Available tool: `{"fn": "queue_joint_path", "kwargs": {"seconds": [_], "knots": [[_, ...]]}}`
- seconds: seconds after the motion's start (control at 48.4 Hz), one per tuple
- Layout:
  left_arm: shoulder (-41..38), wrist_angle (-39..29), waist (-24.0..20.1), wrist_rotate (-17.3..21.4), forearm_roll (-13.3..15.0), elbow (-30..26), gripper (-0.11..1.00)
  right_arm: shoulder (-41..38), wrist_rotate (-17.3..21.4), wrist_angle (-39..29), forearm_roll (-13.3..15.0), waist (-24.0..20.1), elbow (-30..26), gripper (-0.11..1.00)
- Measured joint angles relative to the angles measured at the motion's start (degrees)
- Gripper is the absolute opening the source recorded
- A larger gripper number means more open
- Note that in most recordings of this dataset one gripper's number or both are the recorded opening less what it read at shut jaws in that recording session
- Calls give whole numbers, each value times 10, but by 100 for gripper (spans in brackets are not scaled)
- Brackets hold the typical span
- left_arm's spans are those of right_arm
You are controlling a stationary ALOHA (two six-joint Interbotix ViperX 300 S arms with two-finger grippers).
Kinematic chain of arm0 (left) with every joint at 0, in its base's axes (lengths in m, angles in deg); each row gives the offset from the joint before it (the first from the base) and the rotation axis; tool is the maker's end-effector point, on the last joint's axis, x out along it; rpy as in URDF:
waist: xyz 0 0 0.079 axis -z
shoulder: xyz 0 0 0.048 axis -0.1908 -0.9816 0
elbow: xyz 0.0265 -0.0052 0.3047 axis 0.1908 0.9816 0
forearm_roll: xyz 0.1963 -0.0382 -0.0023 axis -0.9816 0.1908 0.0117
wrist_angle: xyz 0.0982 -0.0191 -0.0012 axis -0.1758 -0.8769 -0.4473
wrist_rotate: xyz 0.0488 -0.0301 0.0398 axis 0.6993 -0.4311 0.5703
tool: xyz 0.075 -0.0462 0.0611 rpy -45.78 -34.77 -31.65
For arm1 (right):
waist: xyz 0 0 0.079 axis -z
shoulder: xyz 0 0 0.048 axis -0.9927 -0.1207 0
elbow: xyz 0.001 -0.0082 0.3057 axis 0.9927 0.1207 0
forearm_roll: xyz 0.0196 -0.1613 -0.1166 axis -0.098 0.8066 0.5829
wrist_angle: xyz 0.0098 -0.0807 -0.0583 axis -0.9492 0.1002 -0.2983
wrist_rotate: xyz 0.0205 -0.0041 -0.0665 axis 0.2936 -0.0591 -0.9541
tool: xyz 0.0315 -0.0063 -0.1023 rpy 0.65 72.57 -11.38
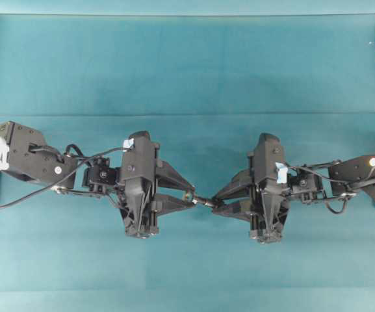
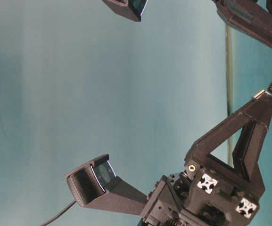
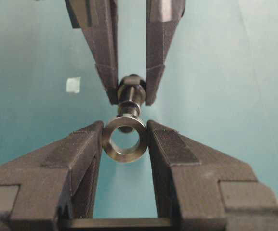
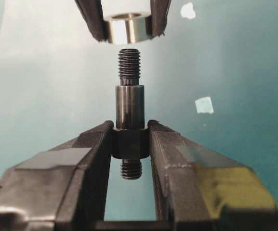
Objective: Insert the washer onto the shaft with both hands.
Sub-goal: 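Align the washer over the shaft's threaded tip, left toward right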
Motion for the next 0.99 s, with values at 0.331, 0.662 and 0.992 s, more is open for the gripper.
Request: {"fn": "queue_joint_path", "kwargs": {"seconds": [0.331, 0.662, 0.992], "knots": [[0, 1, 0, 0, 0, -1, 34, -1, -1, 2, -1, 0, -4, 0], [-6, 1, 0, 0, 0, -8, 34, -1, 0, 6, -1, 1, -5, 0], [-8, 1, -1, 0, 0, -10, 34, -1, -1, 11, -1, 8, -4, 0]]}}
